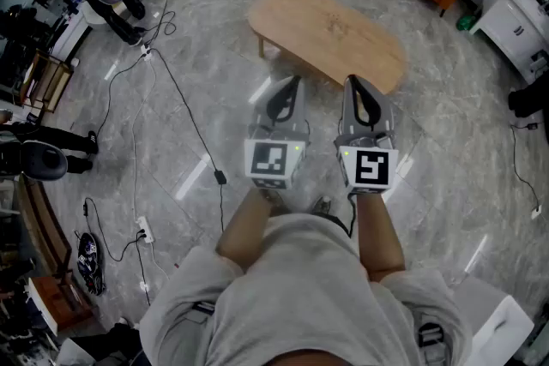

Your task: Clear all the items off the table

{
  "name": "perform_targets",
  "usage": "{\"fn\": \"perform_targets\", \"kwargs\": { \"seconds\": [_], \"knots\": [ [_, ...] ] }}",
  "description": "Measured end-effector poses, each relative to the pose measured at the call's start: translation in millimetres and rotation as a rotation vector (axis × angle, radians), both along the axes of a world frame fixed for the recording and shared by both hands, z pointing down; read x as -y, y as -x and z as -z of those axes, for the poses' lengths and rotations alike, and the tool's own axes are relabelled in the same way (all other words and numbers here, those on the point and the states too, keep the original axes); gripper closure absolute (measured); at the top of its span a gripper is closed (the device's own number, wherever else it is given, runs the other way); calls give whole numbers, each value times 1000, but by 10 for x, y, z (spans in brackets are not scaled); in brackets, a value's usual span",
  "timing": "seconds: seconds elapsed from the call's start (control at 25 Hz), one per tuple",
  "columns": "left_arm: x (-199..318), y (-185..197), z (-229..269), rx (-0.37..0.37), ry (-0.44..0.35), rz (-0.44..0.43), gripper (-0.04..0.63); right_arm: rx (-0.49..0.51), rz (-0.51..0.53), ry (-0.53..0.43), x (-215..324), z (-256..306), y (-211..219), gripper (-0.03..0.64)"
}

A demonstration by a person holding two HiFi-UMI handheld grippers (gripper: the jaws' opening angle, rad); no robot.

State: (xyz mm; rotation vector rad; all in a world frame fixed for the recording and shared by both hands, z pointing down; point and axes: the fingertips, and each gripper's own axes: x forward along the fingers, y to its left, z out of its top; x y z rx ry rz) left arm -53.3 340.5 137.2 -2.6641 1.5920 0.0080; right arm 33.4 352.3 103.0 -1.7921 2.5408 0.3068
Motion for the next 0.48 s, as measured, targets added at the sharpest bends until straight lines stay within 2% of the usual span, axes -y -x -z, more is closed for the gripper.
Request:
{"fn": "perform_targets", "kwargs": {
  "seconds": [0.48],
  "knots": [
    [-78,-224,-140,11,41,24,575,-7,-5,16,-74,-156,-319,611]
  ]
}}
